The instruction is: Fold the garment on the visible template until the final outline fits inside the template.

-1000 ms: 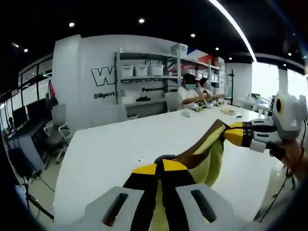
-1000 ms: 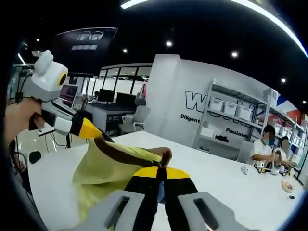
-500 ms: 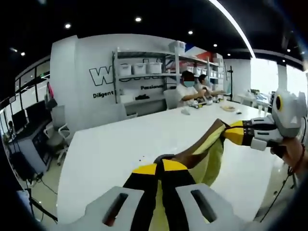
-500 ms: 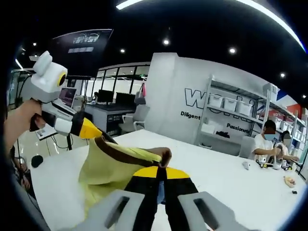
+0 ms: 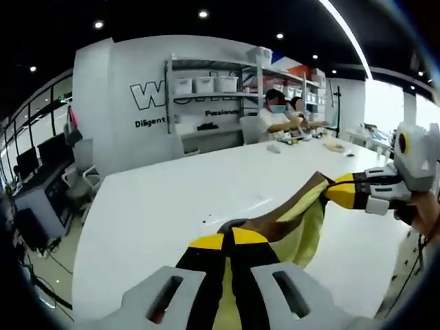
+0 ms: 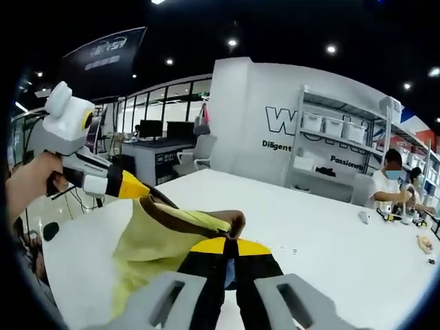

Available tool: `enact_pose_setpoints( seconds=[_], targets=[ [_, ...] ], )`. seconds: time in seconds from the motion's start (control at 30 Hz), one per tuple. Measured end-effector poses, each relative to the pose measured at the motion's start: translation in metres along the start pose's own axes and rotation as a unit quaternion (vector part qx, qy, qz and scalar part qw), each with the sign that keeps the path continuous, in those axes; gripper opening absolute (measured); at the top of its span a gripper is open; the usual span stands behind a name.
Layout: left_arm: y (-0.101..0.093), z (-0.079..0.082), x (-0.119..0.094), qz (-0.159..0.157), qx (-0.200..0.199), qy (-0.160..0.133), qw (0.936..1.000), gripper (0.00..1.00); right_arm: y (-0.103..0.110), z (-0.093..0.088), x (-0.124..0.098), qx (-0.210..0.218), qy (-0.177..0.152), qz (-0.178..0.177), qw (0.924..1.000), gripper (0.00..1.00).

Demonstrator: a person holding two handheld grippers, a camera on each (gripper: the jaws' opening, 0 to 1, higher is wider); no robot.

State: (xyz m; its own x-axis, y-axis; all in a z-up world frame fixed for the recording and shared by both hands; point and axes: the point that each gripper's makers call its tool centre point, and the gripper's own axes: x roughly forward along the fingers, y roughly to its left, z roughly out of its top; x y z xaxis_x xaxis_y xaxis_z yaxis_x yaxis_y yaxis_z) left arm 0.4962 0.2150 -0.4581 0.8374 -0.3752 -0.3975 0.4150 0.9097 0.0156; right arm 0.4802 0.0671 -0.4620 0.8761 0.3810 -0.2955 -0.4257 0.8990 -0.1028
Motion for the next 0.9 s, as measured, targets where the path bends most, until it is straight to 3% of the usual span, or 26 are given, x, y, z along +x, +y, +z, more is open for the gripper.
enact_pose_setpoints(
  seconds=[0.2, 0.5, 0.9],
  targets=[
    [0.013, -0.016, 0.036, 0.009, 0.004, 0.018, 0.9998, 0.01, -0.007, -0.023, 0.032, 0.023, 0.024, 0.009, 0.9994, 0.00],
    [0.034, -0.049, 0.086, 0.024, -0.011, 0.056, 0.9981, 0.01, -0.011, -0.064, 0.082, 0.016, 0.064, 0.022, 0.9976, 0.00],
    [0.057, -0.079, 0.123, 0.036, -0.021, 0.079, 0.9960, 0.01, -0.013, -0.086, 0.124, 0.026, 0.074, 0.037, 0.9962, 0.00]
  ],
)
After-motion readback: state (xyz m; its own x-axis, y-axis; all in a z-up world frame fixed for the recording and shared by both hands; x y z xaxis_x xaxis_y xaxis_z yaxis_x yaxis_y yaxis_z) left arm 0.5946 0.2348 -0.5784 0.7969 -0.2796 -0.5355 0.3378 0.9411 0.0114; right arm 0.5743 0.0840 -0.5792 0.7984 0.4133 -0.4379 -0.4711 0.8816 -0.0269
